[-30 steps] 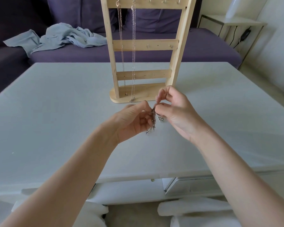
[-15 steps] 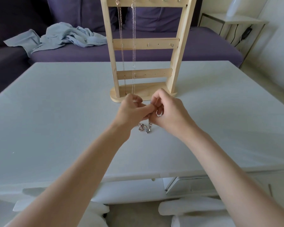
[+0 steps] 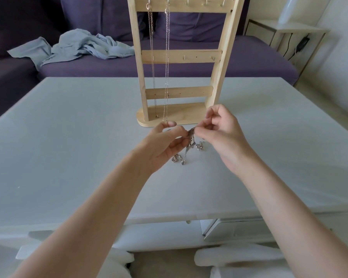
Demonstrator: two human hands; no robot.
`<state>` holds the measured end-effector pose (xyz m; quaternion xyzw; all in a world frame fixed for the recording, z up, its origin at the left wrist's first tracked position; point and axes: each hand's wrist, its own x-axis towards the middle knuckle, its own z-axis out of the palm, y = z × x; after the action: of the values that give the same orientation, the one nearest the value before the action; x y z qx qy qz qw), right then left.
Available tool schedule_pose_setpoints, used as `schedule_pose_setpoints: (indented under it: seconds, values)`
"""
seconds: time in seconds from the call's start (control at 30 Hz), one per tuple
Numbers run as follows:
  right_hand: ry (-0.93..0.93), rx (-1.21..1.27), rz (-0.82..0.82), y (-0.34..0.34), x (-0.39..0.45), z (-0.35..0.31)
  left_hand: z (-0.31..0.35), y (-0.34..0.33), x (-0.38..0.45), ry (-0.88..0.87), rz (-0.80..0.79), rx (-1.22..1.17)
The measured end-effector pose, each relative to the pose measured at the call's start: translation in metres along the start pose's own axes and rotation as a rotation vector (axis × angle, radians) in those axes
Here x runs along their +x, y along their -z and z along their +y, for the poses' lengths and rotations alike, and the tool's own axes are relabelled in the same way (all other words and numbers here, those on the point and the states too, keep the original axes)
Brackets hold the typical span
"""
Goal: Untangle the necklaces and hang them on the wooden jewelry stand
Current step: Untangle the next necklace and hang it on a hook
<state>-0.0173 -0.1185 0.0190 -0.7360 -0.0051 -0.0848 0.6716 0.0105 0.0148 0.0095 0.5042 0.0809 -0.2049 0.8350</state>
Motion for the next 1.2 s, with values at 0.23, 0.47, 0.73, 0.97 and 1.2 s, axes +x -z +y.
schedule_pose_setpoints:
  seconds: [0.23,0.47,0.73,0.97,1.2]
  values:
    - [-0.076,0.015,-0.029,-0.007,0.003,0.002,-0.003,-0.008,0.0,-0.067,-0.017,0.031]
    - [-0.009,-0.333,-0.111,-0.014,0.005,0.004,-0.003,-0.004,-0.003,-0.327,0.062,0.239]
    - [-0.224,0.249,0.095,-0.015,0.012,0.001,-0.009,-0.008,-0.003,-0.323,0.014,0.386]
    - [-0.255,0.57,-0.001,-0.016,0.016,-0.006,-0.009,-0.006,0.005,-0.252,0.059,0.288]
    - [-0.284,0.605,0.002,-0.011,0.016,-0.007,0.004,0.004,0.006,-0.278,0.067,0.217]
